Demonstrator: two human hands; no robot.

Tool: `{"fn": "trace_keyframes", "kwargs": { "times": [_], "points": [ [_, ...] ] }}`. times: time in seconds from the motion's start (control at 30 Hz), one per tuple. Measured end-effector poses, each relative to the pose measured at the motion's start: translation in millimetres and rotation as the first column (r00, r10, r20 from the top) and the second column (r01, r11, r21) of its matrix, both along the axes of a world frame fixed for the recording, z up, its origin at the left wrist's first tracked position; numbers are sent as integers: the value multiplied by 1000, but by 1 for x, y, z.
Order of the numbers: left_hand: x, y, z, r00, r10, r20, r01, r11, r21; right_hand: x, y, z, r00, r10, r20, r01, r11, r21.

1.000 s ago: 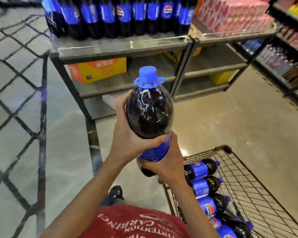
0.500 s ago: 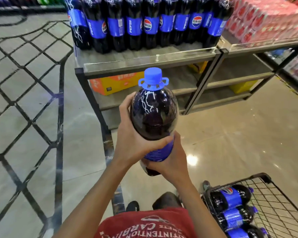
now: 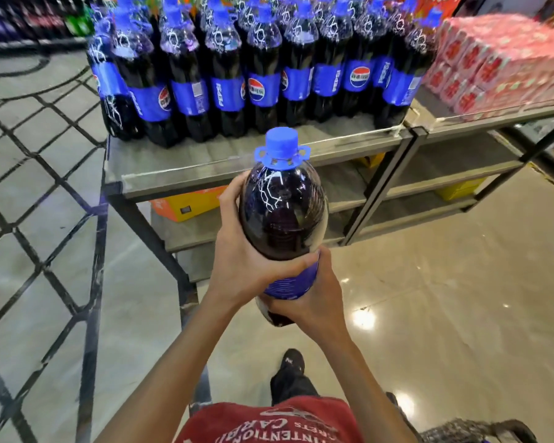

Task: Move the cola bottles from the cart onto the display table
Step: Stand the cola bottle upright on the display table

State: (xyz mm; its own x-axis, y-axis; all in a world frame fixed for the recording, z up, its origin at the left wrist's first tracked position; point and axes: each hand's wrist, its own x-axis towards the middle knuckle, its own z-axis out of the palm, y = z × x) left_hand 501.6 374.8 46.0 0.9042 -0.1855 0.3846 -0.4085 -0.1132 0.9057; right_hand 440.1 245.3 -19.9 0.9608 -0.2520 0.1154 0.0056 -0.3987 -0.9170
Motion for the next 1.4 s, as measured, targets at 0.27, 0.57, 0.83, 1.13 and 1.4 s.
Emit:
{"fn": "trace_keyframes", "kwargs": {
  "times": [0.27, 0.57, 0.83, 1.13, 1.4],
  "points": [
    [97, -76, 7, 999, 41, 15, -40, 999, -29, 106, -79, 6, 999, 31, 7, -31, 999, -10],
    [196, -127, 12, 996, -85, 0, 85, 995, -45, 192, -125, 10, 1000, -20, -13, 20, 1000, 6],
    [300, -167, 2, 971, -230, -63, 224, 971, -85, 277, -163, 8, 990, -143, -13, 143, 989, -31],
    [408, -214, 2, 934, -347, -79, 343, 937, -63, 369, -204, 6, 968, -249, -6, 249, 968, -14],
    [458, -256, -4, 928, -363, -85, 362, 932, -29, 412, -235, -6, 951, -309, -17, 309, 951, 17]
  ]
}}
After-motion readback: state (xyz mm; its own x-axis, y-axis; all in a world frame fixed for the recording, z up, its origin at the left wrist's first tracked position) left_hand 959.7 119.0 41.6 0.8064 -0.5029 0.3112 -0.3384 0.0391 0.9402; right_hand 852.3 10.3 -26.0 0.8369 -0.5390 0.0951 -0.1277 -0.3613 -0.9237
